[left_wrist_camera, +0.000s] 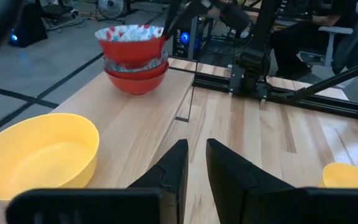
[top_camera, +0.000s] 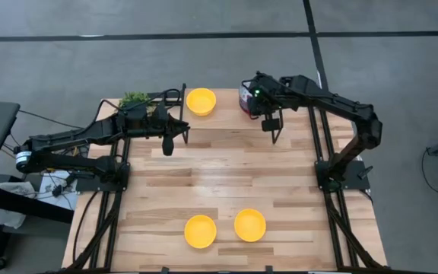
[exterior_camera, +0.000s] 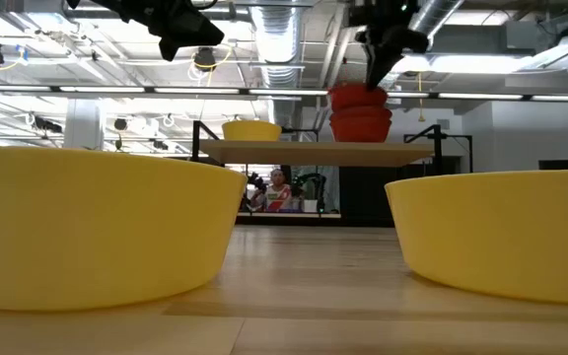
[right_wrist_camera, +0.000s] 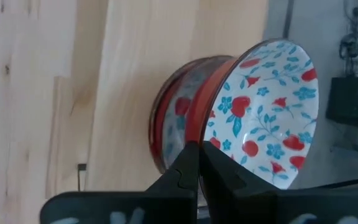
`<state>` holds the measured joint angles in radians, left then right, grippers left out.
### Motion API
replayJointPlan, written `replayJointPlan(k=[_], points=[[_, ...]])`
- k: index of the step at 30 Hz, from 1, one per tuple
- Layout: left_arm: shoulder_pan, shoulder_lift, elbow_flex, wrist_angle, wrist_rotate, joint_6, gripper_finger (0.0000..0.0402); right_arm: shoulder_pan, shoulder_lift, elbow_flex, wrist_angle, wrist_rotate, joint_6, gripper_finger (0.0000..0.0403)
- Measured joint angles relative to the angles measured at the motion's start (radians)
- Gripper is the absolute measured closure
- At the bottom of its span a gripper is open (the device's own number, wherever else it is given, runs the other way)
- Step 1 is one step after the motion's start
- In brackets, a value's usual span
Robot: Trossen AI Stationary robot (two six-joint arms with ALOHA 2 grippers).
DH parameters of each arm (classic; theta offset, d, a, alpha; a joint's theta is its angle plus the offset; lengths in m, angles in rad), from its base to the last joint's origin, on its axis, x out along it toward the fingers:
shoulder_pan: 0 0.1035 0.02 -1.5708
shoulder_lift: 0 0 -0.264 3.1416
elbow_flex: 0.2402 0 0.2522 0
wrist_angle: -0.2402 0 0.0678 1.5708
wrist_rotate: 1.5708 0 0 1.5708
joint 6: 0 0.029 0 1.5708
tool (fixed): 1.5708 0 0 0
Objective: Pick & Place Mini bowls
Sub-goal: Stack the white bowl on top of the white bowls on the shelf
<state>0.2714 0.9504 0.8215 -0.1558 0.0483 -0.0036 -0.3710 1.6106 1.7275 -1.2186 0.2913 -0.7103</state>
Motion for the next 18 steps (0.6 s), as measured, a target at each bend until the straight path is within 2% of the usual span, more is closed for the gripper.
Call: replayJointPlan(k=[8, 18], points=[[0.0, 0.0, 0.0, -0.001, 0.0, 0.0, 0.0344, -0.005, 0.024, 0.012, -0.03, 0.022, -0.023, 0.0403], [0.0, 0.0, 0.0, -0.001, 0.0, 0.003, 0.0344, -0.005, 0.026, 0.012, -0.053, -0.007, -0.02, 0.0403]])
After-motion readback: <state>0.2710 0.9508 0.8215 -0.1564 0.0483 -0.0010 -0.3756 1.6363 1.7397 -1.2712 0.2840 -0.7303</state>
